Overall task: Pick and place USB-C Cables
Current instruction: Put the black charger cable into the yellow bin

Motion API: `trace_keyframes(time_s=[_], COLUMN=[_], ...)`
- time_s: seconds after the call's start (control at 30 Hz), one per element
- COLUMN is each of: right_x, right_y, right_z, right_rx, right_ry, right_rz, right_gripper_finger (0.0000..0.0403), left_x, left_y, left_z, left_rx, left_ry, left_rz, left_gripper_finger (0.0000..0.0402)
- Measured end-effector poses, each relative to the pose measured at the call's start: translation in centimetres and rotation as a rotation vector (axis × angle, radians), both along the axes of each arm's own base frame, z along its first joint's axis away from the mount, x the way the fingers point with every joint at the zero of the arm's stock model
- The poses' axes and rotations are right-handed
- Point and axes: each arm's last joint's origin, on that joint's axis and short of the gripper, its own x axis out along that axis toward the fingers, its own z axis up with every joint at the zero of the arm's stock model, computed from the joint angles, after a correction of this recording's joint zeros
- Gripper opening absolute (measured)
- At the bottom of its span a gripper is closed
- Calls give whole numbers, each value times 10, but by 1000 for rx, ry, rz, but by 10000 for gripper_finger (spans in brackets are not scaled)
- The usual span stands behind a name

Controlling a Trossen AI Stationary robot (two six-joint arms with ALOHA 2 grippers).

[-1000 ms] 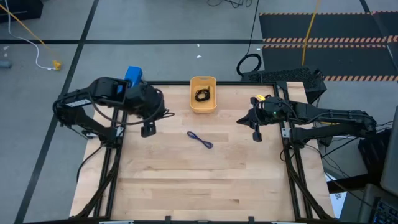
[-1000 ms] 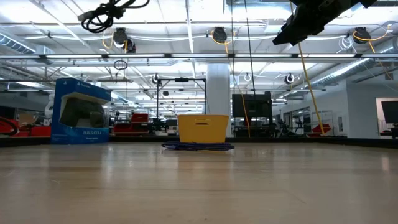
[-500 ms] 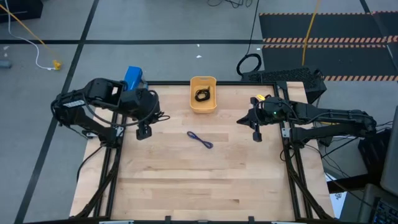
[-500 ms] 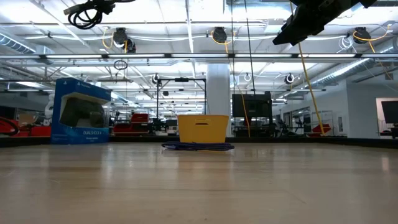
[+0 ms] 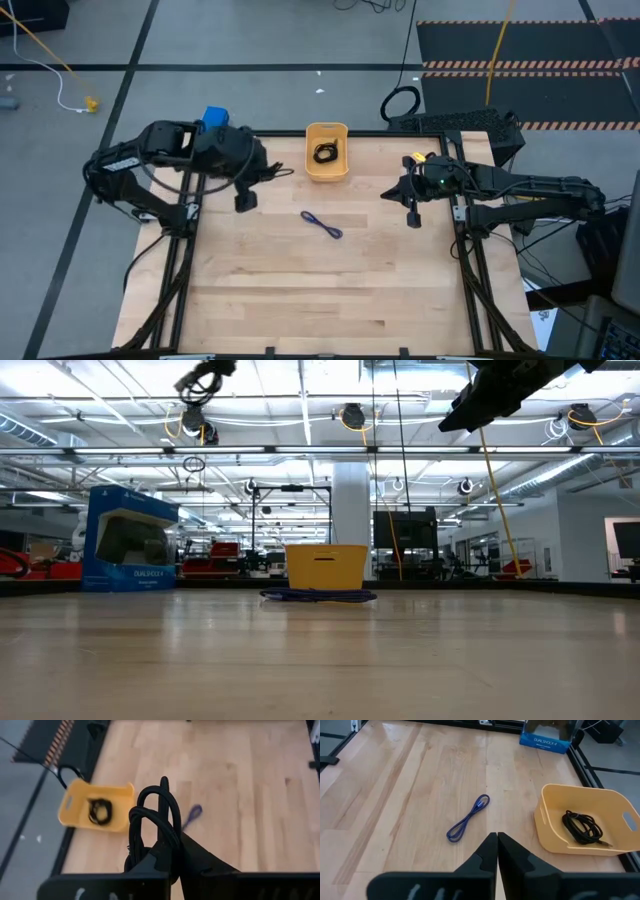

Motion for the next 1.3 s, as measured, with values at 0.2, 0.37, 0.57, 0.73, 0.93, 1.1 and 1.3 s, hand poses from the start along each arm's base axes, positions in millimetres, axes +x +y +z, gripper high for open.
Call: trace_keyframes(time_s=[0.2,0.37,0.57,0.73,0.93,1.1,1.3], right_x=[0,0,-1,-1,-2,-4,-4], right_y=[0,0,0,0,0,1,1], right_z=[0,0,-2,-2,-3,-6,-6], right_rx=[-23,-27,-21,-6,4,9,15], right_ry=[1,1,19,17,39,71,72], right_rz=[14,17,15,5,1,1,-3], right_gripper_finger=[4,4,4,4,4,4,4], left_x=[24,57,98,123,146,156,164], left_y=[24,49,83,112,149,180,197], left_z=[-9,-30,-57,-84,-113,-128,-144], left_rx=[58,81,107,112,71,-32,-125], left_ry=[9,56,52,72,29,-70,-131], left_rz=[21,7,-18,-1,128,316,450], left_gripper_finger=[25,16,15,25,10,29,10])
